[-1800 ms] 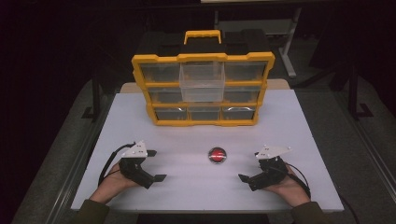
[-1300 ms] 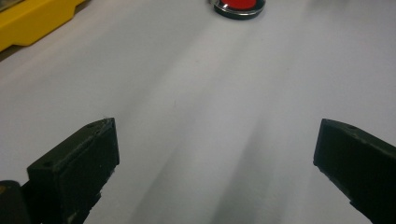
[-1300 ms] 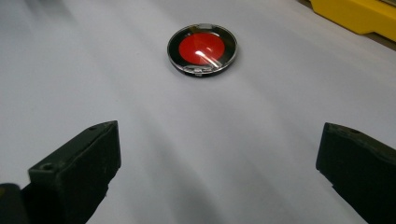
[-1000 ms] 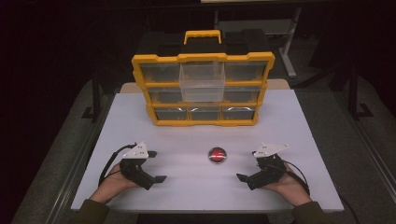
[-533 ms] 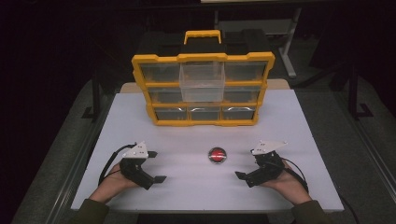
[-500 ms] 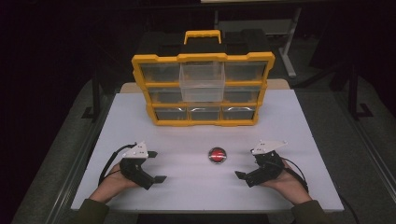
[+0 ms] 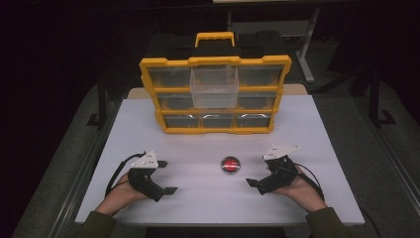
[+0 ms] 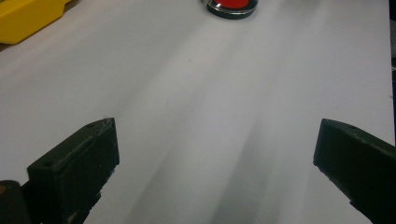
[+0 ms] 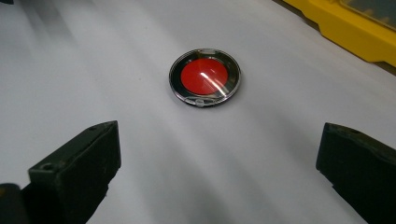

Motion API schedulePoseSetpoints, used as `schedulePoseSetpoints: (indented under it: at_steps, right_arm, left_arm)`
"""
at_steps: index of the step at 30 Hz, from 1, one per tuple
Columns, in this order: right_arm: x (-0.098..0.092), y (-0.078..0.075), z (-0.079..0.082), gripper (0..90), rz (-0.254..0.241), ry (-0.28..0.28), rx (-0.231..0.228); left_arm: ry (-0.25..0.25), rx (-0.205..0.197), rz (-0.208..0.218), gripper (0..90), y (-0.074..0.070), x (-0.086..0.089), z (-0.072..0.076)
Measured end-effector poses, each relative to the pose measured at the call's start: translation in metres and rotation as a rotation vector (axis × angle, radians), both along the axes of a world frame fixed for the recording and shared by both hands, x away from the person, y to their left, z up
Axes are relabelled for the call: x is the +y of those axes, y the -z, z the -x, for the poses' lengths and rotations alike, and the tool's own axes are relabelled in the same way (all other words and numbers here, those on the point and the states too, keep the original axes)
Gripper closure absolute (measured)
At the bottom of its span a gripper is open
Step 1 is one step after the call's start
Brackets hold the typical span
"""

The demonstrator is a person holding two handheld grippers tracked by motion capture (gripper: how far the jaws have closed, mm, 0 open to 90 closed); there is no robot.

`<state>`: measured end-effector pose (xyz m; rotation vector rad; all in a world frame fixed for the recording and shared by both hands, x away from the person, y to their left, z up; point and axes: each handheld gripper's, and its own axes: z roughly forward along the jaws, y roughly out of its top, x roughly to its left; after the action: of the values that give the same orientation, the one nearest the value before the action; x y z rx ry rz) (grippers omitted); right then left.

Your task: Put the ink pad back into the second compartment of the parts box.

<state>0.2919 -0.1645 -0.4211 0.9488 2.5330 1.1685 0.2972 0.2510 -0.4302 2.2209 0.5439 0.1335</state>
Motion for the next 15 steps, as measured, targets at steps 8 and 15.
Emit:
schedulePoseSetpoints:
  at_steps: [8,15]
  right_arm:
    - [-0.0012,-0.0009,-0.0016,0.0,-0.01,0.005,-0.002]
    - [0.0024,-0.0037,-0.0052,0.0,-0.012,0.002,-0.007]
  left_arm:
    - [0.005,-0.003,0.004,0.0,-0.0006,-0.0003,0.0006]
    - [0.005,0.005,0.001,0.0,-0.0004,-0.0009,0.0002]
